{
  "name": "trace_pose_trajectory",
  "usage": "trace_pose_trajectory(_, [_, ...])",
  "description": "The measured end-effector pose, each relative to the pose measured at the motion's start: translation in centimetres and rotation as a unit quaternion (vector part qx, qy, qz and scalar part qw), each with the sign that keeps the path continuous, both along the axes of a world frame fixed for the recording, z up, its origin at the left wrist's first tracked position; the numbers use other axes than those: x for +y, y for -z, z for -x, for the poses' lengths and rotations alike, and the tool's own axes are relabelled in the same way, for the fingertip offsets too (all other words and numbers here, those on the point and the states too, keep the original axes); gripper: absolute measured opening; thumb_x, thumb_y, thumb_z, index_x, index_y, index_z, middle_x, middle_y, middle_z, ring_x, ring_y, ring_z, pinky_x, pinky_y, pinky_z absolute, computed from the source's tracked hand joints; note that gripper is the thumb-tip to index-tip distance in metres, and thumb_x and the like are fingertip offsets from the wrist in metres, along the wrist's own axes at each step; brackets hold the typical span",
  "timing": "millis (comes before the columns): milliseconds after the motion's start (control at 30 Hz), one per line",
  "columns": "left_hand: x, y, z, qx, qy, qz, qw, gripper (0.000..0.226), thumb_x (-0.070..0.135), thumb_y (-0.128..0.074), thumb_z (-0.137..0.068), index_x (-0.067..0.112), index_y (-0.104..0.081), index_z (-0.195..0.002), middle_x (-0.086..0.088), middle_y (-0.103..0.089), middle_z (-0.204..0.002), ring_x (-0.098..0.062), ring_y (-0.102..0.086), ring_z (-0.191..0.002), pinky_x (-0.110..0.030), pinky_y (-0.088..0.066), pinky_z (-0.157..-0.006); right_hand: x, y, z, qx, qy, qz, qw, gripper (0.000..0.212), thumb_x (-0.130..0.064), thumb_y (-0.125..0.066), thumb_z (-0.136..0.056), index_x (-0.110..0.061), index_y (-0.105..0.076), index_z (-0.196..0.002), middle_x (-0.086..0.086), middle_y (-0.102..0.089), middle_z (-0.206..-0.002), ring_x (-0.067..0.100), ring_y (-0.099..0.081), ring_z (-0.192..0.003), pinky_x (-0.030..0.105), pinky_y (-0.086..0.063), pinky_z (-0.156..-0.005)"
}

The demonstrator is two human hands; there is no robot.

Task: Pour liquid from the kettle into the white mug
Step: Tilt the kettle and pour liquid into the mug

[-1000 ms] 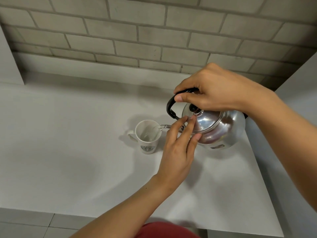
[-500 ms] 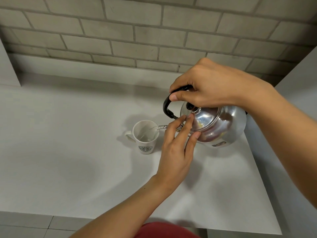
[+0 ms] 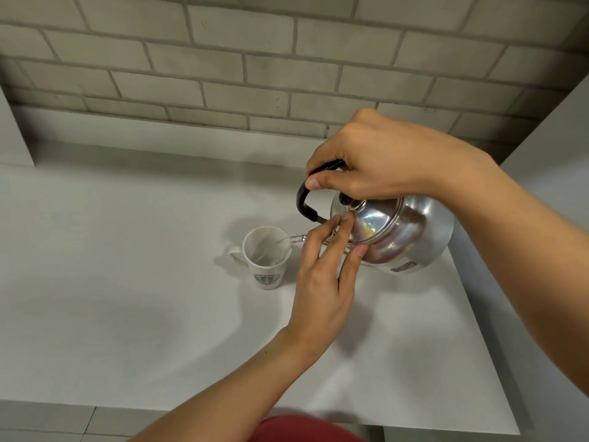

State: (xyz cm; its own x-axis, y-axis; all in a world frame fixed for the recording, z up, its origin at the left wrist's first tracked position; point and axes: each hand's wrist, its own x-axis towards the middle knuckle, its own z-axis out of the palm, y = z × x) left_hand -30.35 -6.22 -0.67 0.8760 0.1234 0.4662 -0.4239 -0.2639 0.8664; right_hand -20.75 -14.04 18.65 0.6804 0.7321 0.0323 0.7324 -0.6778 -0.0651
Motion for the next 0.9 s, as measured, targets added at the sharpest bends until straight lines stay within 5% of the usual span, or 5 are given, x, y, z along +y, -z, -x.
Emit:
trace_pose_trajectory(500, [-0.25,0.33,-0.16,0.013,0.007,0.04,0.999,0.045,0.027,-0.057,-0.105,0.021,-0.052,-0.149,0.0,-0.05,-0.139,-0.018,-0.055,-0.134,-0.048,-0.054,-0.104,0.7,-0.16,-0.26,0.001,0.005,0.034,0.999,0.031,-0.049,-0.06,-0.099,-0.026,-0.079,-0.109,-0.016,-0.057,-0.062,0.002,-0.052,-0.059,0.04,-0.052,-0.061])
trace_pose_trajectory(900, [-0.46,0.44,-0.2,0.015,0.009,0.061,0.998,0.045,0.022,-0.061,-0.104,0.02,-0.054,-0.148,-0.002,-0.051,-0.137,-0.022,-0.058,-0.13,-0.052,-0.055,-0.101,0.83,-0.07,-0.39,-0.001,-0.001,0.037,0.999,0.026,-0.045,-0.063,-0.099,-0.025,-0.079,-0.103,-0.016,-0.044,-0.052,0.0,-0.042,-0.051,0.029,-0.032,-0.052])
